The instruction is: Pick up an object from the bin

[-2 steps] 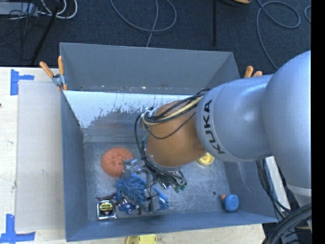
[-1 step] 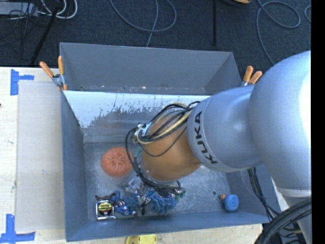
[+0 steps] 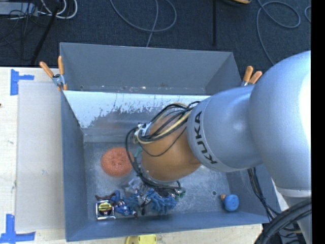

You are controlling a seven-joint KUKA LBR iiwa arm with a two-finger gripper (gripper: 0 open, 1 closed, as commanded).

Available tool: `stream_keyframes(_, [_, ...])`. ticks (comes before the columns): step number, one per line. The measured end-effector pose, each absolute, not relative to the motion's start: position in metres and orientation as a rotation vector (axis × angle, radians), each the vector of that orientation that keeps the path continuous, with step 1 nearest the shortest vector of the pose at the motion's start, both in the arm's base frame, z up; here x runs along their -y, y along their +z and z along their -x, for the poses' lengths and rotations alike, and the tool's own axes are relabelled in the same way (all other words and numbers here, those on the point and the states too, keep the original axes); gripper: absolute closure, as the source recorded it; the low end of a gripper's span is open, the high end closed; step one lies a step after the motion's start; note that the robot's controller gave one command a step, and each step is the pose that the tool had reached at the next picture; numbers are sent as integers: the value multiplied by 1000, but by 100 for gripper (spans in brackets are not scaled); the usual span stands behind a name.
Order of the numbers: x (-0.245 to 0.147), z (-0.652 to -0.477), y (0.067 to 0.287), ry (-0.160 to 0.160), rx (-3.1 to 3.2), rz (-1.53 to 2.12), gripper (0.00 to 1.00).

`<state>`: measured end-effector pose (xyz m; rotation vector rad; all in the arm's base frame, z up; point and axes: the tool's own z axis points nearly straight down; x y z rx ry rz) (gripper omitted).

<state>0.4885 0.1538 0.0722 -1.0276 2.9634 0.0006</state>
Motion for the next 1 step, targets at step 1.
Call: stream_keyframes(1, [-154, -490, 72, 0, -2962, 1038, 100])
